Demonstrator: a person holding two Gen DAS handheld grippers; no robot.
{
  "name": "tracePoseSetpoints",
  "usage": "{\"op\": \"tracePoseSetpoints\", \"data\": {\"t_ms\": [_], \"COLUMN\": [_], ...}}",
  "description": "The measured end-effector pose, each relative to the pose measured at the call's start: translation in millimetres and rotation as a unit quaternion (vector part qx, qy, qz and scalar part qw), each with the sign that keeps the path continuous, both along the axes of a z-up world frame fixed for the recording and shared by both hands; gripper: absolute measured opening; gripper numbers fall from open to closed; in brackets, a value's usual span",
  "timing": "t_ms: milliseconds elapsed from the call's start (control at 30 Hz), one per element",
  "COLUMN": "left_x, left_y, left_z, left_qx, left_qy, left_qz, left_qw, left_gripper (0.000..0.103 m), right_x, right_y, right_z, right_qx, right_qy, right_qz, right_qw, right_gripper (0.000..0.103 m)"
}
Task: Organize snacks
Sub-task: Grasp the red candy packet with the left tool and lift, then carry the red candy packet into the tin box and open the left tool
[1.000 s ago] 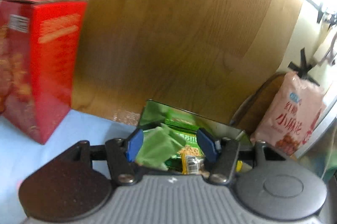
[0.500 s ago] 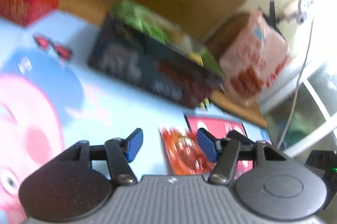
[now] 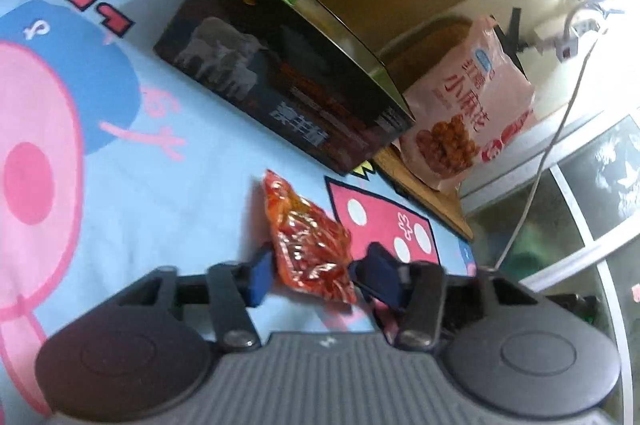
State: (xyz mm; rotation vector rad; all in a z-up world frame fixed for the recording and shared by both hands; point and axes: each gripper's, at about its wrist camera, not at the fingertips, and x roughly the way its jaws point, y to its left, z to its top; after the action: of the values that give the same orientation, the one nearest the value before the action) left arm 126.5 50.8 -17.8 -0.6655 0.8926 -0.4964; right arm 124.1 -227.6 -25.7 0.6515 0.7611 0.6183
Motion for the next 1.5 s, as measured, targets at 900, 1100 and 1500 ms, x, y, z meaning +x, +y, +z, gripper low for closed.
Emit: {"op": "tracePoseSetpoints", "data": {"t_ms": [900, 1100, 1500], "left_x": [6.6, 6.9, -0.3], "left_y": [28.9, 34.1, 37.6], "left_z": [-7.1, -6.6, 24.5], "left_qx": [-0.051, -0.069, -0.062], "left_qy": [-0.016, -0.017, -0.058], "left_qz": [0.005, 0.008, 0.010], "left_qw": [0.9986, 0.9975, 0.9963], "left_gripper": [0.005, 0.005, 0.005], "right_x": [-26.4, -22.4, -36.5], "right_y": [56.2, 66.5, 76.8], "right_z": [19.6, 19.8, 30.7], "right_qx": [-0.186, -0.251, -0.270], "right_qy": [-0.129, -0.146, -0.225], "right_qz": [0.047, 0.045, 0.034], "right_qw": [0.973, 0.956, 0.936], "right_gripper": [0.079, 0.074, 0.030]}}
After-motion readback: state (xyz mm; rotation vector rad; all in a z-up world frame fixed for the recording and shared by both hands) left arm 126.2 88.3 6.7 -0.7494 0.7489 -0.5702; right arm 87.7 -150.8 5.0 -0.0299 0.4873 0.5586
